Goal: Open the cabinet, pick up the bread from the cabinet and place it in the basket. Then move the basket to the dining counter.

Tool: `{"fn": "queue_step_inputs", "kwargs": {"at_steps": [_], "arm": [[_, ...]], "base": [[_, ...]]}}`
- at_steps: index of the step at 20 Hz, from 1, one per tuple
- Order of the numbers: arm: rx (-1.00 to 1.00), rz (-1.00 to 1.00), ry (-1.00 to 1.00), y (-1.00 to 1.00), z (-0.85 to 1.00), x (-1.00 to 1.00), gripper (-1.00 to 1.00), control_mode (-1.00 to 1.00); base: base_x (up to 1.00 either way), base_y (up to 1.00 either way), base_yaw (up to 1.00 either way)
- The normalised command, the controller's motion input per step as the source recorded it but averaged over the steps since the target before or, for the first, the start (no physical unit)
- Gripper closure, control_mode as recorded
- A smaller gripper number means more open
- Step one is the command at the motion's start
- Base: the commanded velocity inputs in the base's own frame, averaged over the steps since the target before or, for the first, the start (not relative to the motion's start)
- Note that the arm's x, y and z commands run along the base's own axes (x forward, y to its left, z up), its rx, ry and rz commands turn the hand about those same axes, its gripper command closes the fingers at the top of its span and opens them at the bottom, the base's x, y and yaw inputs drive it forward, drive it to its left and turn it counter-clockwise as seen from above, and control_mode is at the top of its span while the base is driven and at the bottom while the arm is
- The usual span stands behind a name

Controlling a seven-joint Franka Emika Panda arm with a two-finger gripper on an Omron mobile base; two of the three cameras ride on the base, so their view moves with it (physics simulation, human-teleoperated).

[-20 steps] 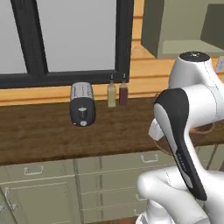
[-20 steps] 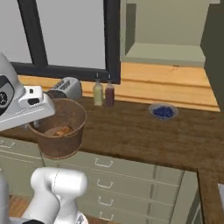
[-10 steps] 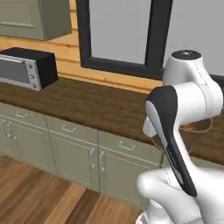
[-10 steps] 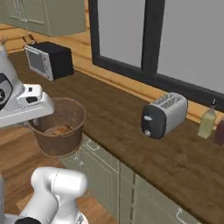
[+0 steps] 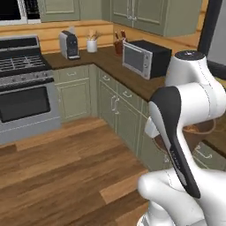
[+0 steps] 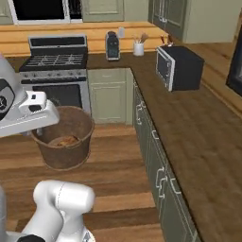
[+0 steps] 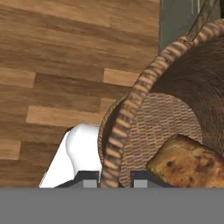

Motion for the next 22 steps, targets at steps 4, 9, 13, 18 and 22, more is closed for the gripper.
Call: {"fn": "queue_step_inputs", "kwargs": {"at_steps": [4, 9, 13, 18, 22], "arm": [[0.0, 0.0, 0.0, 0.0, 0.0, 0.0, 1.0, 1.0], [0.0, 0.0, 0.0, 0.0, 0.0, 0.0, 1.0, 1.0], [0.0, 0.0, 0.0, 0.0, 0.0, 0.0, 1.0, 1.0], [0.0, 0.0, 0.0, 0.0, 0.0, 0.0, 1.0, 1.0], [0.0, 0.0, 0.0, 0.0, 0.0, 0.0, 1.0, 1.0]], "base": [[0.0, 0.43, 0.97], [0.0, 0.49, 0.93], [0.0, 0.49, 0.93], [0.0, 0.41, 0.93], [0.43, 0.09, 0.81]]}}
